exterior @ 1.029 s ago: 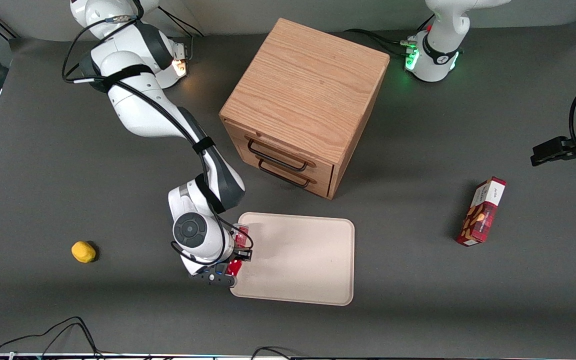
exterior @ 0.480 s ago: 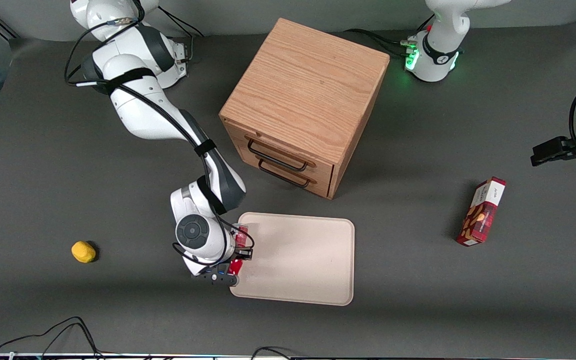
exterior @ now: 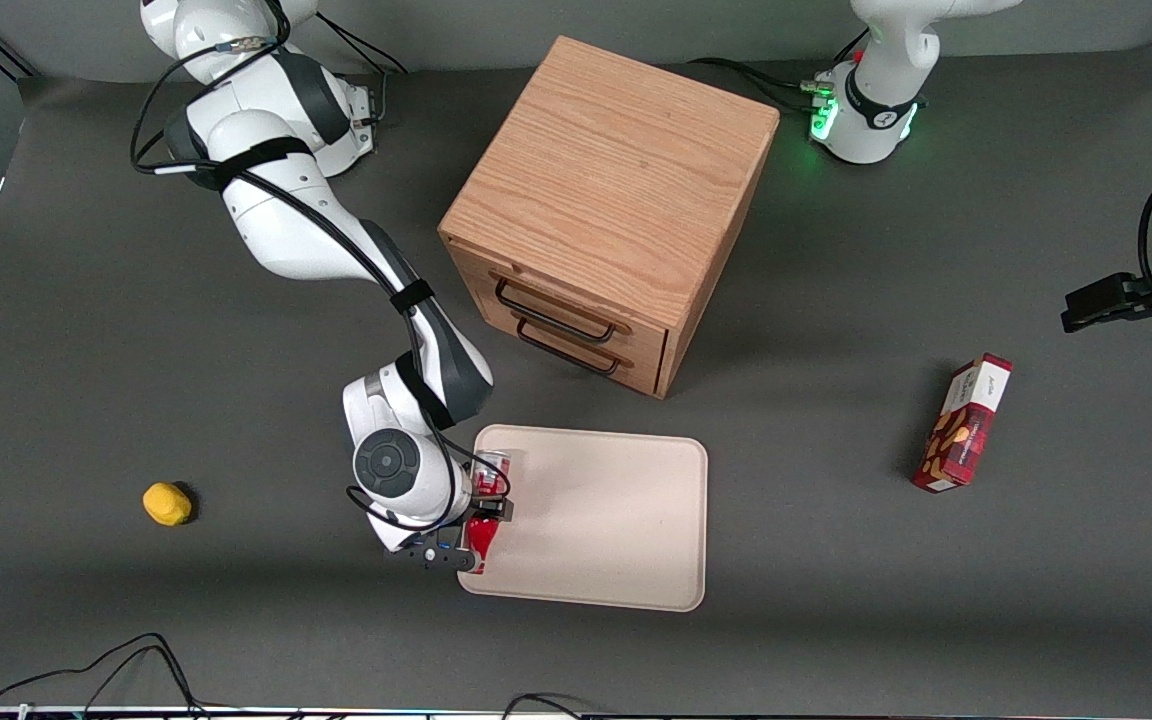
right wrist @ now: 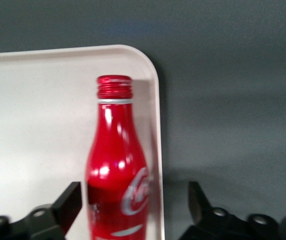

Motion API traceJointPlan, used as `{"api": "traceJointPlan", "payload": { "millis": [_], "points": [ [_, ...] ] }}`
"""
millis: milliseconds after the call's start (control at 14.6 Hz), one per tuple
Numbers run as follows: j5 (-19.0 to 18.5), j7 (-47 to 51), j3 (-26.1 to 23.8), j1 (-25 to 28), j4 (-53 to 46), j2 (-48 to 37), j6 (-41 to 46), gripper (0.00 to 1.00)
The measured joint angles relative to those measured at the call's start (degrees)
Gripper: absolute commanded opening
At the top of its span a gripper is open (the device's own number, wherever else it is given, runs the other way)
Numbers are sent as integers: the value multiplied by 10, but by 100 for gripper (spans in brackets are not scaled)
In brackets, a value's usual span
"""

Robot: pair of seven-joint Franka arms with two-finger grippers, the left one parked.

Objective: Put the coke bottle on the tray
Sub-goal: 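Lower the bottle onto the tray and open the right gripper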

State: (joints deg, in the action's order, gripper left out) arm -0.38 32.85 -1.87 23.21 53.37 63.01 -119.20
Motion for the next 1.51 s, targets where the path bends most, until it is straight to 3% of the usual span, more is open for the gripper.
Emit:
{"api": "traceJointPlan", "payload": {
  "millis": [1166,1509],
  "points": [
    [0,0,0,0,-4,1,2,100],
    [0,0,0,-2,-21,-15,54,100]
  ]
}}
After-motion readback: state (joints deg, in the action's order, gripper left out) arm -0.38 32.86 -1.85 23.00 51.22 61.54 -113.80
